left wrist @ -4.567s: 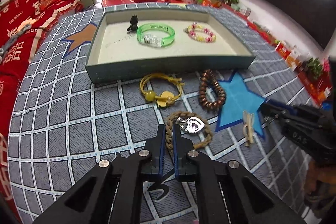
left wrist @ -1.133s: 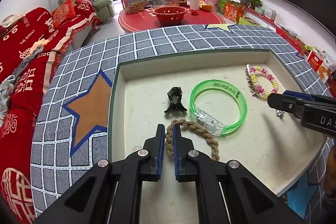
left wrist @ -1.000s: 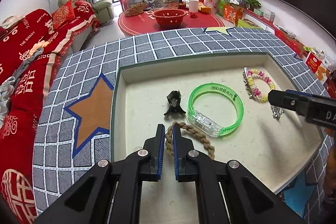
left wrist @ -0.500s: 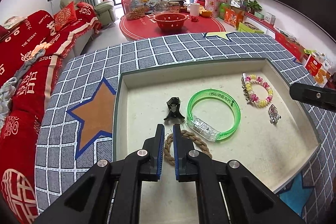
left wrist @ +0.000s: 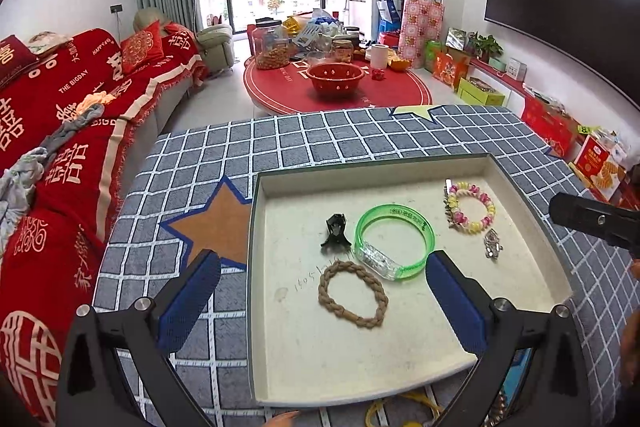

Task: Organize jewelry
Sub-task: 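Move both tools back toward the yellow hair tie and coiled bead bracelet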

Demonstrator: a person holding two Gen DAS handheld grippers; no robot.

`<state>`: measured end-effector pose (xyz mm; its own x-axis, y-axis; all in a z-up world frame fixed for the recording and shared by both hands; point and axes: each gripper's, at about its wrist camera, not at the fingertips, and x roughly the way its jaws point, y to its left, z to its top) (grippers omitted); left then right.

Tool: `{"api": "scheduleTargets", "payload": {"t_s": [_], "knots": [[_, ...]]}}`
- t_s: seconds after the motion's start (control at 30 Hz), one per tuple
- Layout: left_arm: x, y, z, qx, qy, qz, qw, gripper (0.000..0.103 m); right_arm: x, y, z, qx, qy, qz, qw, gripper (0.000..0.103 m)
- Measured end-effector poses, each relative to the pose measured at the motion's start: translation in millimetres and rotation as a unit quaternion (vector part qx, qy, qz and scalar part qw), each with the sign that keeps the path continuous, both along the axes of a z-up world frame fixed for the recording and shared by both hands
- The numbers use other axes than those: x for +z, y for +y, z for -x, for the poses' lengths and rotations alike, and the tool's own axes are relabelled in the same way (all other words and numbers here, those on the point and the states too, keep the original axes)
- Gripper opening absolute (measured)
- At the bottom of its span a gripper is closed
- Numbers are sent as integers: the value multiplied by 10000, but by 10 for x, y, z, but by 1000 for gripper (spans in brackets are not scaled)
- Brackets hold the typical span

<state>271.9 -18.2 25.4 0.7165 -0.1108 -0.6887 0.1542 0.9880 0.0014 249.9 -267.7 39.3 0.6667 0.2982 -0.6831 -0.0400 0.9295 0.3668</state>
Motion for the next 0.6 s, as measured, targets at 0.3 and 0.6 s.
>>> {"api": "scheduleTargets", "payload": {"t_s": [0.3, 0.6], "knots": [[84, 236, 494, -55, 123, 421, 9990, 103, 265, -59, 382, -183, -445, -25, 9988, 103], [-117, 278, 907, -37, 368, 299, 9989, 103, 200, -70, 746, 4, -77, -16, 10000, 103]]}}
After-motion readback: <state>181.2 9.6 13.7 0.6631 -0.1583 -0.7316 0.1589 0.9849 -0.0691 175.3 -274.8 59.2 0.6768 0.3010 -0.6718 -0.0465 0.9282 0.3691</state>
